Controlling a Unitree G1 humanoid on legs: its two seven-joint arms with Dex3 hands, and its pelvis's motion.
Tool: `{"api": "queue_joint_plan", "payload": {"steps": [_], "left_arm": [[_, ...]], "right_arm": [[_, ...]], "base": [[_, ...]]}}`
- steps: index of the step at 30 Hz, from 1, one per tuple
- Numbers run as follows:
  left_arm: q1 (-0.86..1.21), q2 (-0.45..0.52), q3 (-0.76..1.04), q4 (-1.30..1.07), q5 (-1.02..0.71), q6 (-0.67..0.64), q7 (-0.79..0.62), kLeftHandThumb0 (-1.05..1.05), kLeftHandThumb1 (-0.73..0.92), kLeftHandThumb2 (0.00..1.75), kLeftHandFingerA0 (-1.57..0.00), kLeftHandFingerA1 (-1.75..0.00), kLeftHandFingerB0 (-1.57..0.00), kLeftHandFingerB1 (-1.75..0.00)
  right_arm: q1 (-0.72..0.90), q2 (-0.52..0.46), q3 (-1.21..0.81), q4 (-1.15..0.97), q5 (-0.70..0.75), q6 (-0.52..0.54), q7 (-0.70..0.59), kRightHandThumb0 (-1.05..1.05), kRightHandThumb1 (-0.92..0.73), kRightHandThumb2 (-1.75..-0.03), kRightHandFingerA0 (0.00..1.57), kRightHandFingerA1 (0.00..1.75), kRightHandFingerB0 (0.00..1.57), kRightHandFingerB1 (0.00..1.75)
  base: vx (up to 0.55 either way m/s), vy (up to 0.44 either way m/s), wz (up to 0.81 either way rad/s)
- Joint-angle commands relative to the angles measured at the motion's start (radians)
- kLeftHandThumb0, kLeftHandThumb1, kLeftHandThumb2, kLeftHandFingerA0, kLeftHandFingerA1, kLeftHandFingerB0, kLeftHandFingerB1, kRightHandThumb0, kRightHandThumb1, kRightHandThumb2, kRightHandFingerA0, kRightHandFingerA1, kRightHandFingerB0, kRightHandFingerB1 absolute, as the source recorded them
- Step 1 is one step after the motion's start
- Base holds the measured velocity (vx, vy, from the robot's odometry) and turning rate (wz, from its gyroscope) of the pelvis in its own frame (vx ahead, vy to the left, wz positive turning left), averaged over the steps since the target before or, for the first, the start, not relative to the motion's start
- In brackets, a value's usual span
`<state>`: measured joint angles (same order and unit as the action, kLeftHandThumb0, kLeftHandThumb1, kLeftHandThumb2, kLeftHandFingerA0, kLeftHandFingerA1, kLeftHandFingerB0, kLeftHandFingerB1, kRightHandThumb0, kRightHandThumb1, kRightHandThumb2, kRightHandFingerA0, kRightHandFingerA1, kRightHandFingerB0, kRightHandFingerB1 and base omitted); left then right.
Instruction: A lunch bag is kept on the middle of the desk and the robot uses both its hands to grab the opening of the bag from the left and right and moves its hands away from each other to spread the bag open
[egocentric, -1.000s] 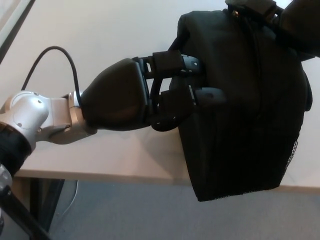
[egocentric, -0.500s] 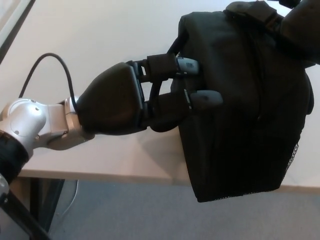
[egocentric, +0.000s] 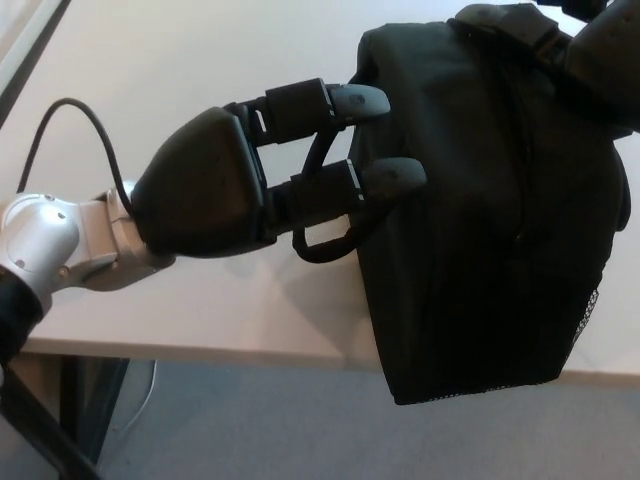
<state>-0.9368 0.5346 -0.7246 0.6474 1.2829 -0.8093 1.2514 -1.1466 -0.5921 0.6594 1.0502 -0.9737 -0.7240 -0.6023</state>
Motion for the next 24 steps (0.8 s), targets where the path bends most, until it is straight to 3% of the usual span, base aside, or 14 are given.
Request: {"api": "queue_joint_plan", "payload": {"steps": [1, 6, 8, 15, 16, 17, 20, 21, 24], "left_arm": [[-0.016, 0.028, 0.009, -0.012, 0.019, 0.047, 0.014, -0.05, 0.57, 0.60, -0.44, -0.35, -0.31, -0.32], [-0.023, 0.022, 0.004, -0.004, 0.015, 0.052, 0.021, -0.02, 0.56, 0.62, -0.45, -0.36, -0.31, -0.33], [-0.017, 0.018, 0.000, -0.010, 0.017, 0.062, 0.007, -0.04, 0.57, 0.61, -0.42, -0.36, -0.27, -0.32], [-0.009, 0.000, -0.020, -0.018, 0.027, 0.071, 0.003, -0.07, 0.60, 0.58, -0.43, -0.34, -0.27, -0.30], [-0.012, -0.006, -0.024, -0.012, 0.028, 0.068, 0.011, -0.11, 0.59, 0.59, -0.40, -0.34, -0.27, -0.31], [-0.017, -0.012, -0.027, -0.007, 0.028, 0.067, 0.016, -0.06, 0.60, 0.58, -0.41, -0.33, -0.29, -0.31], [-0.024, -0.023, -0.031, 0.000, 0.029, 0.066, 0.025, -0.05, 0.61, 0.59, -0.41, -0.34, -0.30, -0.31], [-0.025, -0.027, -0.032, 0.002, 0.030, 0.070, 0.024, -0.03, 0.59, 0.61, -0.39, -0.34, -0.30, -0.32], [-0.029, -0.042, -0.042, 0.007, 0.043, 0.093, 0.043, -0.03, 0.59, 0.60, -0.40, -0.35, -0.31, -0.32]], "right_arm": [[0.020, -0.009, 0.004, 0.009, -0.010, 0.000, -0.009, -0.42, -0.47, -0.65, 0.18, 0.37, 0.12, 0.33], [0.014, 0.000, 0.009, 0.020, -0.014, 0.006, -0.016, -0.37, -0.54, -0.57, 0.22, 0.33, 0.12, 0.26], [0.013, 0.004, 0.009, 0.016, -0.013, 0.005, -0.016, -0.42, -0.45, -0.65, 0.18, 0.38, 0.13, 0.34], [0.014, 0.007, 0.012, 0.010, -0.012, 0.004, -0.004, -0.42, -0.49, -0.65, 0.16, 0.37, 0.13, 0.33], [0.015, 0.008, 0.008, 0.012, -0.004, 0.001, 0.009, -0.37, -0.56, -0.58, 0.19, 0.31, 0.13, 0.26], [0.016, 0.009, 0.008, 0.013, -0.003, 0.003, 0.010, -0.42, -0.49, -0.65, 0.16, 0.36, 0.12, 0.33], [0.019, 0.011, 0.007, 0.016, -0.003, 0.002, 0.001, -0.36, -0.55, -0.57, 0.21, 0.32, 0.14, 0.27], [0.019, 0.010, 0.006, 0.014, -0.001, 0.001, 0.005, -0.41, -0.49, -0.65, 0.16, 0.36, 0.13, 0.33], [0.020, 0.009, 0.004, 0.008, 0.002, 0.001, 0.016, -0.41, -0.49, -0.65, 0.16, 0.36, 0.13, 0.33]], "base": [[0.00, 0.000, 0.00], [0.00, 0.000, 0.00], [0.00, 0.000, 0.00], [0.00, 0.000, 0.00], [0.00, 0.000, 0.00], [0.00, 0.000, 0.00], [0.00, 0.000, 0.00], [0.00, 0.000, 0.00], [0.00, 0.000, 0.00]]}}
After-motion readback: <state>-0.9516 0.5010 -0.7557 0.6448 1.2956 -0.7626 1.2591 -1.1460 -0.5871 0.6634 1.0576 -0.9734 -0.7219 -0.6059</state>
